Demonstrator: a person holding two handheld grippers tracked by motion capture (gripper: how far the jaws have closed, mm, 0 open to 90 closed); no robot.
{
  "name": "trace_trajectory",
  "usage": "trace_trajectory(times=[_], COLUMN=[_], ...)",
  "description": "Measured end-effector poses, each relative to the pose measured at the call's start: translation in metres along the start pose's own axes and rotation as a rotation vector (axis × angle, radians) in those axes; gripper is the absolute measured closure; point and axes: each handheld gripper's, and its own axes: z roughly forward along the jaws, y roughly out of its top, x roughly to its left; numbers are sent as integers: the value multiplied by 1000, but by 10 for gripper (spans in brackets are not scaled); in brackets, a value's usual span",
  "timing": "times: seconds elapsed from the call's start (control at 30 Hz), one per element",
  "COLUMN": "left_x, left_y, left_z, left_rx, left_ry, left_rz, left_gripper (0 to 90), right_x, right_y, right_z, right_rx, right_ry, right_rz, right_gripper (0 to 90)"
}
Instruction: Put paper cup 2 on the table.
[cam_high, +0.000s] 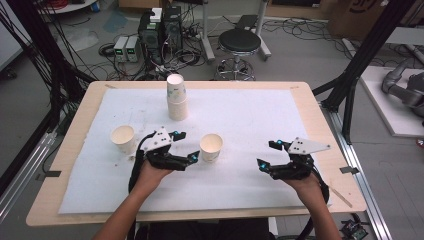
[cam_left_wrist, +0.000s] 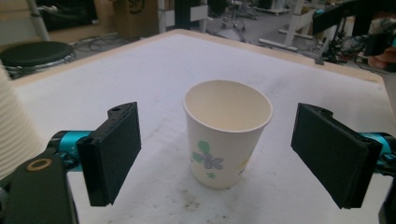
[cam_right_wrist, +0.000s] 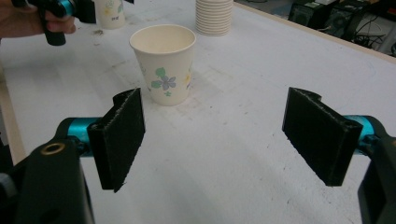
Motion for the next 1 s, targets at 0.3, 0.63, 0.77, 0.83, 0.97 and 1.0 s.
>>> trace_trajectory(times=[0.3, 0.63, 0.77, 0.83, 0.97, 1.0], left_x=[6, 11, 9, 8, 6, 6], left_y=[-4, -14, -18, -19, -20, -20], left_z=[-45, -68, -75, -77, -77, -77], left_rx=[-93, -101, -108, -115, -116, -116], left_ry=[63, 108, 112, 112, 110, 111], left_rz=[3, -7, -12, -13, -17, -14], left_gripper=[162, 165, 165, 165, 165, 165], right_x=[3, 11, 13, 14, 14, 14], right_y=[-4, -5, -7, -8, -8, -8], right_z=[-8, -17, -19, -21, -23, -24], right_rx=[-24, -66, -74, -78, -81, -80], right_ry=[-35, -94, -109, -118, -126, -126], right_rz=[11, 9, 7, 4, 2, -4], right_gripper=[217, 211, 211, 211, 211, 211])
